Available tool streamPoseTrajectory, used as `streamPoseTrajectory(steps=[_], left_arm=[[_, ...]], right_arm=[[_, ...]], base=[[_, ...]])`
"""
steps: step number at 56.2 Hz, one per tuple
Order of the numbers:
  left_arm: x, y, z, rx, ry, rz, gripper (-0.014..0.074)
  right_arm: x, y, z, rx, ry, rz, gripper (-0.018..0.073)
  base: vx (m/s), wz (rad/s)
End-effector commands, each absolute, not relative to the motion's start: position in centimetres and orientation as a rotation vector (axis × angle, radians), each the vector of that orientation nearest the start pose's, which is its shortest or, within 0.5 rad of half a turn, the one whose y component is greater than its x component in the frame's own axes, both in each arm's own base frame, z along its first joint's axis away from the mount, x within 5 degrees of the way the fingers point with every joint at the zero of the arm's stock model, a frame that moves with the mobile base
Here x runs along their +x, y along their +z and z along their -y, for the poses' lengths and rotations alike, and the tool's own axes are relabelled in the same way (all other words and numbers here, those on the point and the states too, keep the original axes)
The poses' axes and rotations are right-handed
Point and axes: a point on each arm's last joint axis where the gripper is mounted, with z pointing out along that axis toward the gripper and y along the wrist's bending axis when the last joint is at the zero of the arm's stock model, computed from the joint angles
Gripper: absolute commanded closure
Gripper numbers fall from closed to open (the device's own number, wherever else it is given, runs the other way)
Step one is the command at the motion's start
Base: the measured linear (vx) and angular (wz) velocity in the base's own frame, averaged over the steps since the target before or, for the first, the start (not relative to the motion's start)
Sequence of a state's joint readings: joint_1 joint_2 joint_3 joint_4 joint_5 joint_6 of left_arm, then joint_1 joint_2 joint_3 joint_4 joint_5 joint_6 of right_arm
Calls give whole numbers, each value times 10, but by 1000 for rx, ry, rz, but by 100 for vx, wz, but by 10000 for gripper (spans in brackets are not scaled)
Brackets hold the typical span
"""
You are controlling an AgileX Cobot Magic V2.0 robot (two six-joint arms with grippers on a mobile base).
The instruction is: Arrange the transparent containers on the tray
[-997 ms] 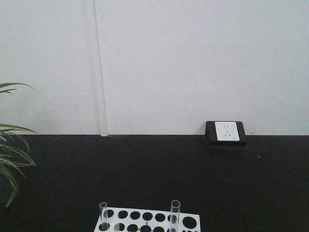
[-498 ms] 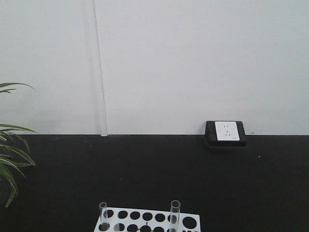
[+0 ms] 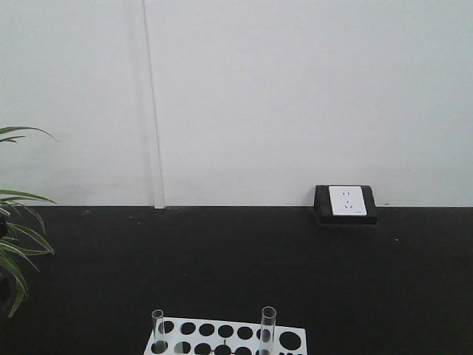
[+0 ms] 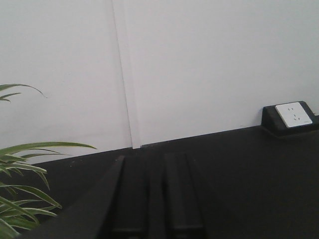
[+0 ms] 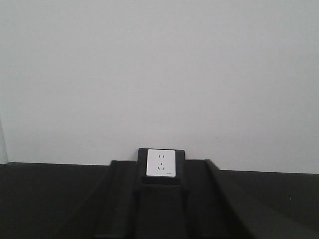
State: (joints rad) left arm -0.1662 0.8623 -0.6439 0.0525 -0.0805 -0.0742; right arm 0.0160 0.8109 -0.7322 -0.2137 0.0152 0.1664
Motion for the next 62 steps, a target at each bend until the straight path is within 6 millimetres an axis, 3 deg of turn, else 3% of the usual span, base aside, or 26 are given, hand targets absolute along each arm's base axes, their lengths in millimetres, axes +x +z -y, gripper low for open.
streamPoseTrajectory(steps=[1,7,12,29,39,47,54,62], left_arm=[[186,366,32,102,-174,-1510,193],[188,364,33,103,-173,-1524,95],[188,363,33,103,-173,-1529,50],[188,366,33,58,-222,-1506,43],[188,362,33,55,-233,-1487,43],[184,339,40,153,-211,-1496,43],[175,300,50,306,-199,-1543,51],[157,263,62,391,-322,-1503,68]], right_arm=[[173,397,-3,-59,-28,-1462,65],[176,395,-3,-60,-28,-1473,-104],[178,394,-3,-62,-30,-1482,-172],[180,394,-4,-15,31,-1456,-122],[186,370,-18,-94,85,-1451,-48],[180,334,-39,-285,112,-1436,12],[168,300,-54,-391,189,-1437,43],[155,269,-64,-453,278,-1448,48]], base=[[0,0],[0,0],[0,0],[0,0],[0,0],[0,0],[0,0],[0,0]])
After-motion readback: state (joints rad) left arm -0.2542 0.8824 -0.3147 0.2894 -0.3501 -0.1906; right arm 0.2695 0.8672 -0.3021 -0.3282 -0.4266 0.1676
